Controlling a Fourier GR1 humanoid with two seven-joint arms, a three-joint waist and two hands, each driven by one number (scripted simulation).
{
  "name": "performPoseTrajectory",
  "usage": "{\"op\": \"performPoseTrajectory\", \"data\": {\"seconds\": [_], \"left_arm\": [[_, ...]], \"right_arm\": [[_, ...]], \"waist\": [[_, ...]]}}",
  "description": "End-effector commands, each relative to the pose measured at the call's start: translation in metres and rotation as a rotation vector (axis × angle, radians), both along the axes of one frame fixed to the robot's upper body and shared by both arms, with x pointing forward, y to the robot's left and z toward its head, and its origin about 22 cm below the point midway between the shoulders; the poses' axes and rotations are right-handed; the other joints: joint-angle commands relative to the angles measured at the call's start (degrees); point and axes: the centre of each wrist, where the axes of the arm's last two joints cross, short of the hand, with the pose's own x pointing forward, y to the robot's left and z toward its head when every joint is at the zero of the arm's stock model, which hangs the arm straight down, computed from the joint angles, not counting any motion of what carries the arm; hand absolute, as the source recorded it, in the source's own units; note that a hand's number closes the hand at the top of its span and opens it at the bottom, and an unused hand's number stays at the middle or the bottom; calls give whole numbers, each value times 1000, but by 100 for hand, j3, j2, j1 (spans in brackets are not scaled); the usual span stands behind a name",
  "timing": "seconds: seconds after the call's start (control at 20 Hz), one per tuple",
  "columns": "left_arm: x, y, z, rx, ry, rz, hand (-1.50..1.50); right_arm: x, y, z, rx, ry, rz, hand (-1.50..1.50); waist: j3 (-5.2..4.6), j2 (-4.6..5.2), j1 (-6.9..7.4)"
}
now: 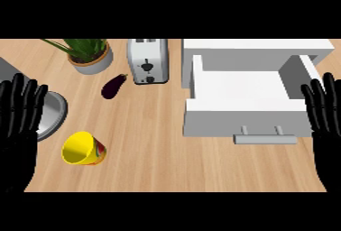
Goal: Pick up the cup, place it into the drawer and close the drawer
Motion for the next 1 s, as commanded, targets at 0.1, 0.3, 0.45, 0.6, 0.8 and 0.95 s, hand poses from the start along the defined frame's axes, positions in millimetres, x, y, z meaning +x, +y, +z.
{"op": "performPoseTrajectory", "data": {"seconds": [0.1,0.3,0.45,0.6,0.8,0.95], "left_arm": [[0,5,-6,26,-26,75,-150],[-16,-10,-24,-193,59,107,-150],[-9,-11,-24,-198,90,104,-150],[-6,-7,-34,-210,76,122,-150],[5,1,-8,-206,71,106,-150],[-2,-9,-13,-192,67,113,-150]], "right_arm": [[20,3,4,5,-17,32,-150],[8,6,-7,57,74,137,-150],[9,10,-1,52,75,152,-150],[8,19,-6,55,80,154,-150],[1,5,6,55,82,162,-150],[5,23,-2,57,83,164,-150]], "waist": [[20,141,6],[17,143,39],[19,139,1],[19,139,-3],[20,137,-19],[20,136,-8]]}}
